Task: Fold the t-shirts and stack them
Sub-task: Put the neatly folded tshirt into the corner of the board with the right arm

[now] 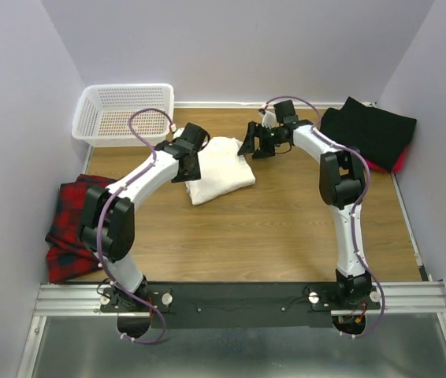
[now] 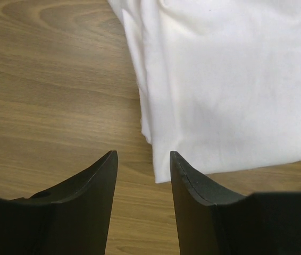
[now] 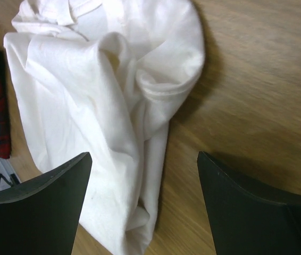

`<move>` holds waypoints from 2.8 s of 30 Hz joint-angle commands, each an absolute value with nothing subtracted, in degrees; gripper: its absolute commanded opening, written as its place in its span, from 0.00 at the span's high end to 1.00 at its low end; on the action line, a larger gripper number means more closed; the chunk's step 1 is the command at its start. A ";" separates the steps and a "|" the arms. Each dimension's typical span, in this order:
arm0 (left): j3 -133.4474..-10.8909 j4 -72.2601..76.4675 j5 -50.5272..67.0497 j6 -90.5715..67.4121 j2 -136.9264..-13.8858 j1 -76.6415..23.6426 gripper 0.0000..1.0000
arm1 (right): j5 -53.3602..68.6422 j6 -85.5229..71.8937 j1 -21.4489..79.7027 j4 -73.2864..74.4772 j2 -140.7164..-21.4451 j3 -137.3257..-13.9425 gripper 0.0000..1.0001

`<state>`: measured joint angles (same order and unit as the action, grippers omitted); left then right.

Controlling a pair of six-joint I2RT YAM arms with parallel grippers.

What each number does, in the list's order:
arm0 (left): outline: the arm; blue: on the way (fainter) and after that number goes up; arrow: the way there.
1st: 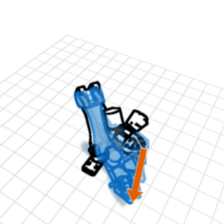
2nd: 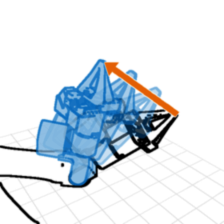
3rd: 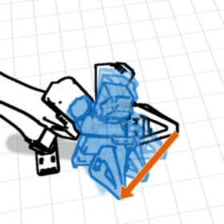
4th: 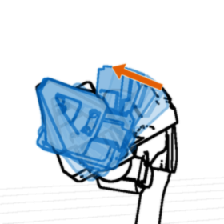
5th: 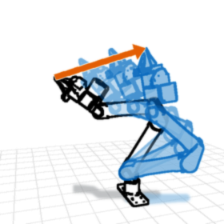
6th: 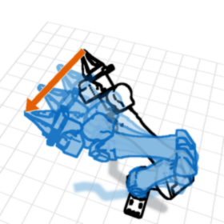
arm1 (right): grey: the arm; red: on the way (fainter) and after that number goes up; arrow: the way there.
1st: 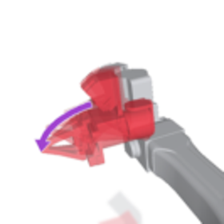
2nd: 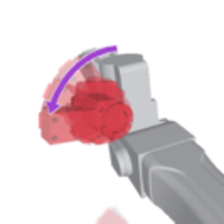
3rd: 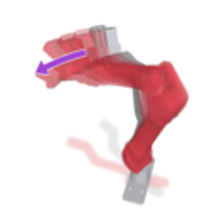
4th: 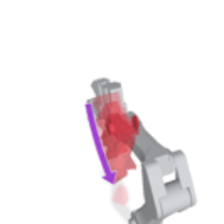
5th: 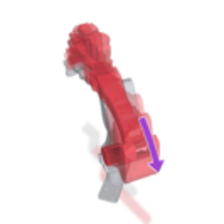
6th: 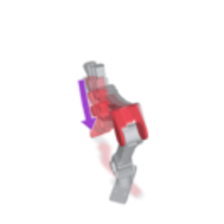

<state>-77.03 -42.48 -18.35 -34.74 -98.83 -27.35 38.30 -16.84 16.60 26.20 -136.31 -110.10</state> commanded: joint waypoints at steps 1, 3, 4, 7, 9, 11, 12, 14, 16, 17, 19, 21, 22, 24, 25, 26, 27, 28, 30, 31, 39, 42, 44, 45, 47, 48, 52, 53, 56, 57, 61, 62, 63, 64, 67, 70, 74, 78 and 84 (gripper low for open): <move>-72.96 -37.28 -10.56 -35.77 -92.83 -23.65 0.47 | 42.62 -15.64 18.81 25.31 -139.30 -108.63 0.11; -71.99 -36.39 -7.84 -35.51 -91.50 -21.71 0.47 | 43.77 -15.56 19.16 25.05 -140.79 -108.72 0.11; -71.20 -35.60 -7.04 -35.33 -90.28 -21.19 0.47 | 44.29 -15.56 19.25 24.96 -141.32 -108.81 0.11; -69.79 -34.28 -3.96 -34.72 -88.25 -19.16 0.47 | 46.14 -15.73 19.69 24.79 -143.34 -109.51 0.12; -69.26 -34.01 -2.64 -34.19 -87.54 -18.03 0.47 | 47.72 -15.82 20.13 24.70 -144.22 -109.69 0.13; -68.64 -33.75 -1.94 -33.75 -86.93 -17.23 0.47 | 48.68 -16.00 20.65 24.61 -145.45 -109.69 0.19; -68.47 -33.75 -1.24 -33.40 -86.58 -16.79 0.47 | 49.04 -16.08 20.83 24.61 -145.89 -109.69 0.22; -68.12 -33.75 -0.88 -32.96 -86.22 -15.82 0.47 | 50.70 -16.61 21.00 24.61 -147.21 -109.51 0.31; -67.85 -34.01 -0.70 -32.26 -85.78 -15.04 0.47 | 52.73 -16.70 21.01 24.61 -148.09 -109.51 0.32; -67.85 -34.10 -0.53 -31.99 -85.52 -14.86 0.47 | 54.13 -16.79 21.09 24.61 -148.79 -109.42 0.32; -67.50 -34.01 -0.26 -31.47 -85.17 -14.33 0.47 | 55.10 -16.79 21.18 24.61 -149.50 -109.51 0.32; -67.33 -33.93 -0.35 -31.12 -84.90 -13.80 0.47 | 56.16 -16.70 21.36 24.78 -150.20 -109.60 0.40; -67.15 -34.01 -0.26 -30.77 -84.82 -13.62 0.47 | 56.34 -16.70 21.36 24.70 -150.38 -109.60 0.44; -66.89 -34.10 -0.35 -30.59 -84.64 -13.18 0.47 | 56.86 -16.61 21.53 24.78 -150.55 -109.77 0.72; -66.71 -34.01 -0.26 -30.32 -84.46 -13.01 0.47 | 56.87 -16.70 21.53 24.79 -150.56 -109.86 0.84; -66.62 -34.10 -0.35 -30.06 -84.38 -12.83 0.47 | 57.04 -16.87 21.62 24.79 -150.47 -109.95 0.99; -66.45 -34.10 -0.26 -29.88 -84.29 -12.66 0.47 | 56.95 -16.96 21.53 24.87 -150.47 -109.95 0.99; -66.36 -34.01 -0.26 -29.80 -84.03 -12.48 0.47 | 56.69 -17.05 21.62 24.87 -150.03 -109.95 0.99; -66.09 -33.84 -0.35 -29.27 -83.94 -12.13 0.47 | 56.51 -16.88 21.62 24.87 -149.51 -109.86 0.99; -66.01 -33.84 -0.35 -29.18 -83.94 -11.95 0.47 | 56.08 -16.79 21.62 24.96 -148.54 -109.86 0.99; -65.83 -33.22 1.49 -28.13 -84.55 -11.43 0.47 | 47.12 -14.33 20.39 26.62 -140.72 -109.51 0.99; -66.01 -33.05 1.58 -27.78 -85.08 -11.34 0.47 | 43.44 -13.36 18.38 28.81 -138.44 -110.91 0.99; -66.09 -32.96 1.67 -27.51 -85.60 -11.25 0.47 | 41.23 -11.88 16.54 30.58 -137.64 -113.01 0.99; -66.18 -32.87 1.67 -27.42 -85.78 -11.25 0.47 | 38.87 -11.52 15.74 32.24 -137.20 -113.72 0.99; -66.36 -32.78 1.76 -27.25 -86.39 -11.25 0.47 | 37.10 -10.82 13.46 33.39 -136.67 -114.95 0.99; -66.36 -32.78 1.93 -27.16 -86.66 -11.16 0.47 | 35.78 -10.90 12.66 33.83 -136.41 -115.57 0.99; -66.97 -32.61 2.37 -26.98 -87.80 -11.25 0.47 | 31.74 -9.58 9.50 35.42 -135.27 -117.16 0.99; -67.23 -32.69 2.37 -26.90 -87.98 -11.16 0.47 | 30.77 -8.88 8.45 35.59 -134.57 -117.33 0.99; -67.76 -32.52 2.37 -26.72 -88.68 -11.16 0.47 | 27.25 -8.61 6.34 36.30 -133.60 -118.73 0.99; -67.85 -32.52 2.37 -26.72 -88.86 -11.16 0.47 | 25.42 -8.44 5.81 36.99 -133.51 -119.35 0.99; -68.11 -32.43 2.99 -26.63 -90.08 -11.16 0.48 | 22.77 -8.00 3.34 38.58 -132.80 -123.91 0.99; -68.03 -32.26 3.08 -26.63 -90.26 -11.25 0.48 | 22.50 -8.09 2.38 38.76 -132.89 -126.27 0.99; -68.03 -32.26 3.25 -26.63 -90.44 -11.16 0.48 | 22.33 -8.17 1.94 39.11 -133.33 -127.95 0.99; -68.11 -32.17 3.43 -26.54 -90.79 -11.16 0.48 | 22.32 -8.26 1.67 39.29 -133.59 -129.45 0.99; -68.29 -32.25 3.43 -26.46 -91.58 -11.16 0.48 | 22.50 -8.79 0.35 39.46 -135.43 -135.78 0.99; -68.64 -32.26 3.25 -26.28 -91.85 -11.16 0.48 | 21.80 -9.40 0.00 39.46 -136.14 -140.35 0.99; -68.64 -32.26 2.90 -26.37 -92.11 -11.25 0.48 | 19.96 -9.93 -3.07 39.38 -134.40 -141.33 0.99; -68.73 -32.08 2.90 -26.37 -92.64 -11.25 0.48 | 16.45 -9.14 -5.36 39.29 -131.84 -141.42 0.99; -70.13 -31.99 3.34 -26.02 -94.30 -11.25 0.49 | 18.19 -10.37 -12.73 38.85 -128.51 -138.87 0.99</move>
